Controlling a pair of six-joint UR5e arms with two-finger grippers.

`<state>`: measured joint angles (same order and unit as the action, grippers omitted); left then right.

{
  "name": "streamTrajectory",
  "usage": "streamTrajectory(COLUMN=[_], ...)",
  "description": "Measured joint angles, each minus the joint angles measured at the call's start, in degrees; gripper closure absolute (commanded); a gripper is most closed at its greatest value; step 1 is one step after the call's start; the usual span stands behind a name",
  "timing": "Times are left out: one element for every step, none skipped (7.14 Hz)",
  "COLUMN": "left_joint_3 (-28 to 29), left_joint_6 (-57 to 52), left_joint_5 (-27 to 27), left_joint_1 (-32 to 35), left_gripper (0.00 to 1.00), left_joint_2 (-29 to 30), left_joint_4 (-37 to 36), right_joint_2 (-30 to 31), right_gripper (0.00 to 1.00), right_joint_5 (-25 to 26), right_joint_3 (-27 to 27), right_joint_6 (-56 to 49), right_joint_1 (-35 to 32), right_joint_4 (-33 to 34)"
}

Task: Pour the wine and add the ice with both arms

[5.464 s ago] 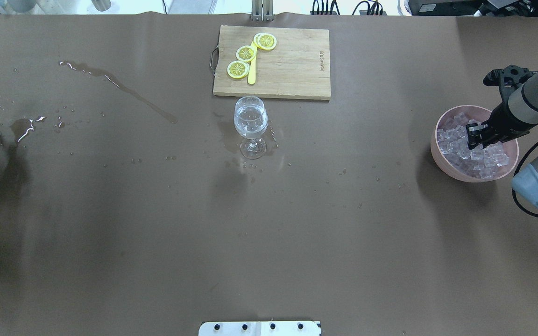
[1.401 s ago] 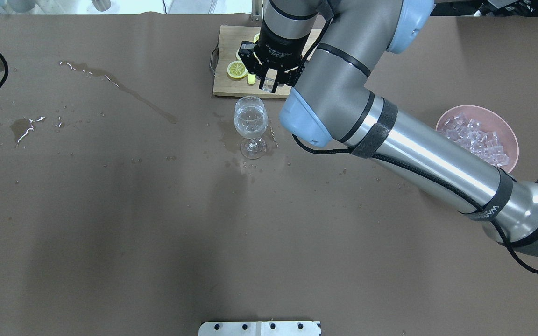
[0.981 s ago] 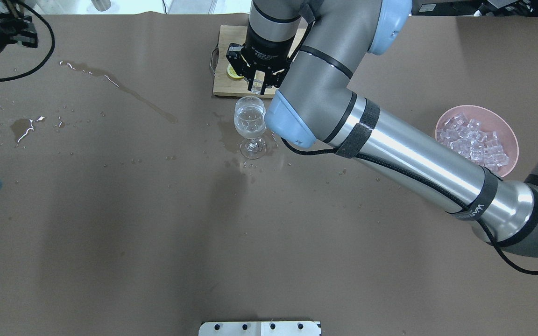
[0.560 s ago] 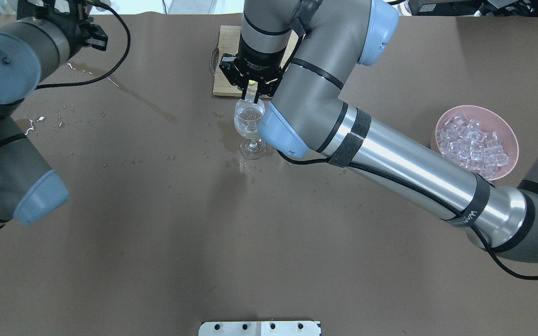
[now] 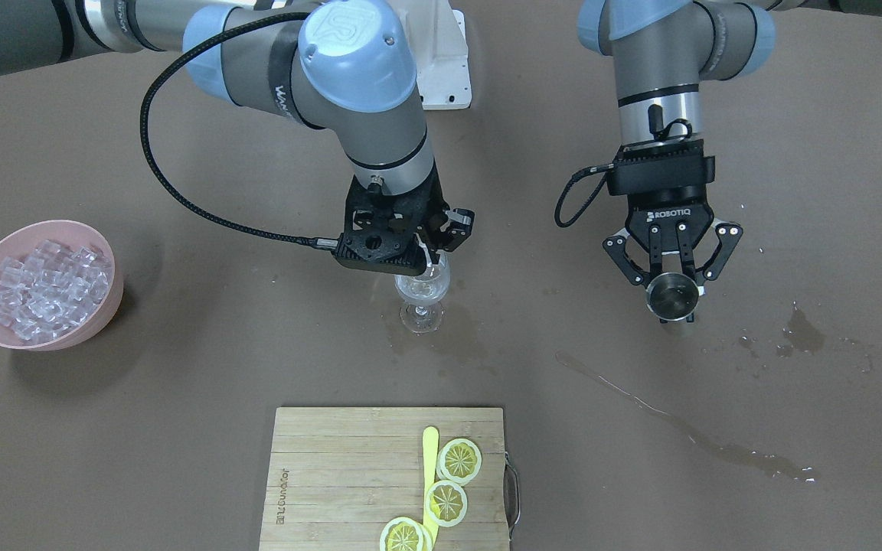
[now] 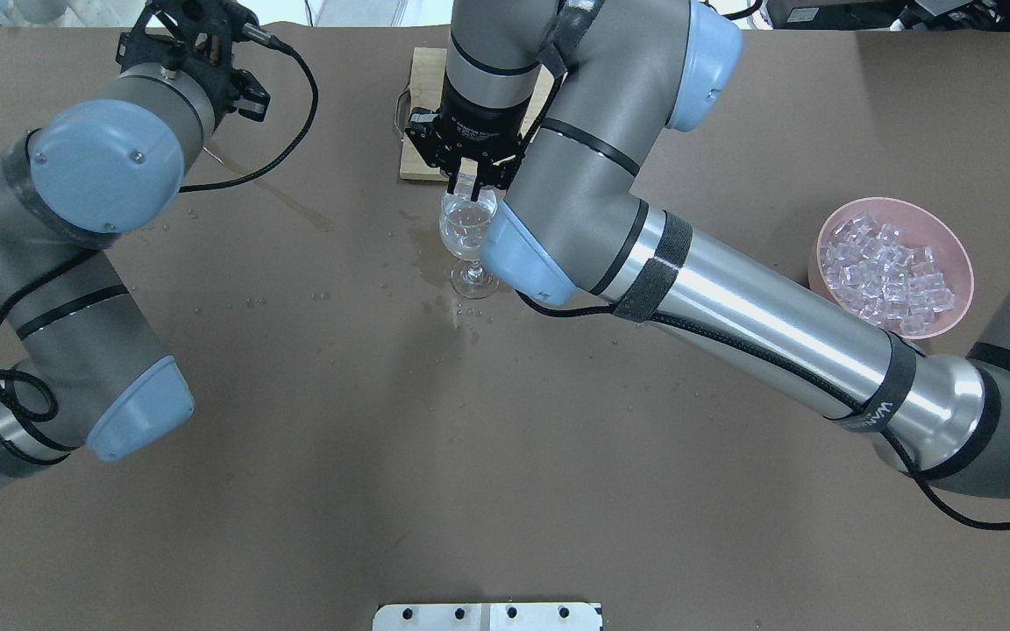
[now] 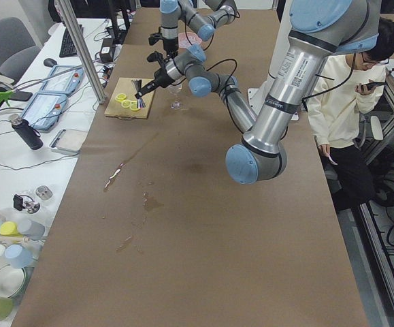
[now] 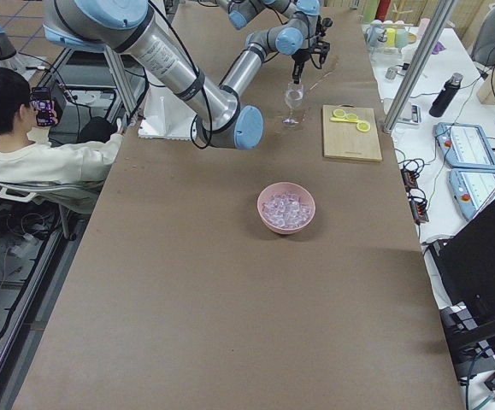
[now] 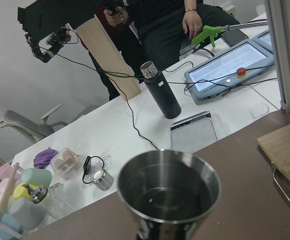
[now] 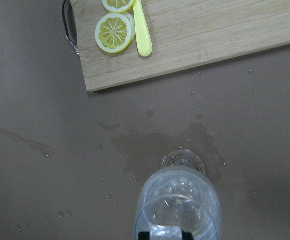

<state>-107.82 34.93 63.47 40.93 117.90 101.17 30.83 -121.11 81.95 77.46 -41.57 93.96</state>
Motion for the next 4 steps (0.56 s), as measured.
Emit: streamTrajectory(left_joint_3=[0.0, 0.0, 0.1, 0.1], left_joint_6=[0.0, 0.0, 0.1, 0.1], left_joint_5=[-1.0, -1.8, -2.2, -2.7], left_joint_1=[-0.9, -1.7, -2.2, -2.8], left_gripper=[1.0, 1.0, 1.0, 1.0], left_joint_2=[0.4, 0.8, 1.2, 1.5], left_joint_4=[-0.8, -1.4, -2.0, -2.3], right_joint_2=[0.1, 0.2, 0.2, 0.3], right_gripper=[0.63, 0.5, 0.4, 0.4], right_joint_5=[0.0, 0.0, 0.0, 0.0], right_joint_3=[0.0, 0.0, 0.1, 0.2], right_joint_6=[0.0, 0.1, 0.1, 0.1], right_joint_1=[0.1, 0.1, 0.2, 0.2], right_joint_4=[0.0, 0.0, 0.0, 0.0])
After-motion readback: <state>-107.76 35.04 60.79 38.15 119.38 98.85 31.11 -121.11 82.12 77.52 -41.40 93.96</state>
